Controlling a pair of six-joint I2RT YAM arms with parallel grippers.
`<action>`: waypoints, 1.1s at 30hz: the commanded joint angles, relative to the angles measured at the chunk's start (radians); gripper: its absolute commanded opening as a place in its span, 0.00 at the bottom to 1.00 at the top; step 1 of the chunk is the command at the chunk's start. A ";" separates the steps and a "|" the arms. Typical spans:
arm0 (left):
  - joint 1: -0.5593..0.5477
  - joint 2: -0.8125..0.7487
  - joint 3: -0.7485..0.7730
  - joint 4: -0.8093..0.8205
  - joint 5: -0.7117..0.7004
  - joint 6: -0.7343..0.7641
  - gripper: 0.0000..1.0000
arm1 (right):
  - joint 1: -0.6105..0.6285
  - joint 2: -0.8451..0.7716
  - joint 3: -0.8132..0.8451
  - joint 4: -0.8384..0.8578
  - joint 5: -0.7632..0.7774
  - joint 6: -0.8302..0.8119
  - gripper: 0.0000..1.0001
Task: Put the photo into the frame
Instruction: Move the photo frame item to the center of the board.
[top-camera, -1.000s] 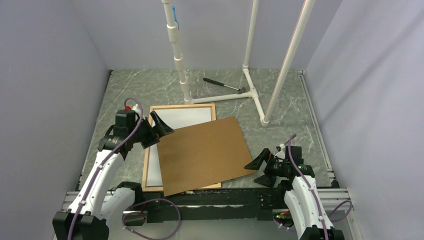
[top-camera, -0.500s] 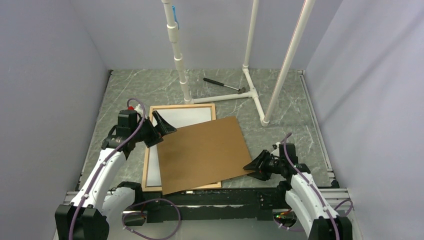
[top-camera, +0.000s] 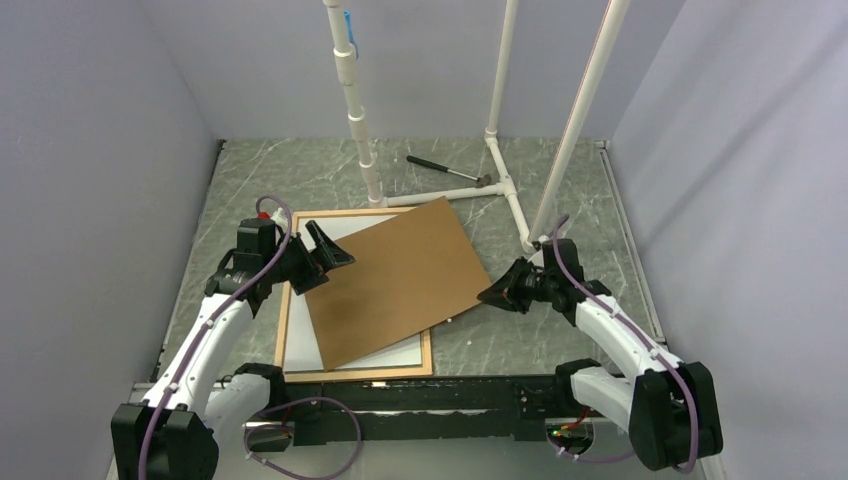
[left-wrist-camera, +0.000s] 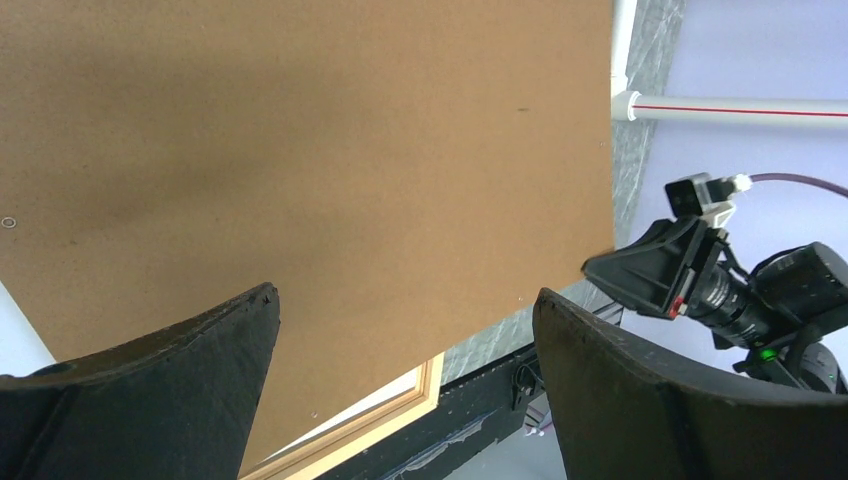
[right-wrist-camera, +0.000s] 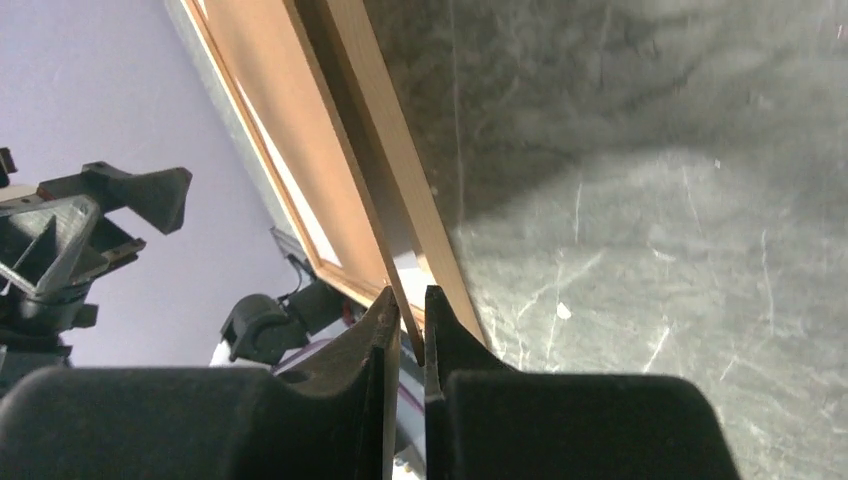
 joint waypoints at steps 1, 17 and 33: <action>-0.002 -0.005 0.006 0.018 0.015 0.015 0.99 | 0.007 0.057 0.103 -0.009 0.218 -0.104 0.09; -0.002 -0.002 0.000 0.022 0.030 0.014 0.99 | 0.006 0.002 0.226 -0.160 0.424 -0.228 1.00; -0.002 -0.034 -0.013 0.044 0.032 -0.009 0.99 | 0.324 0.001 -0.144 0.373 0.274 0.217 0.83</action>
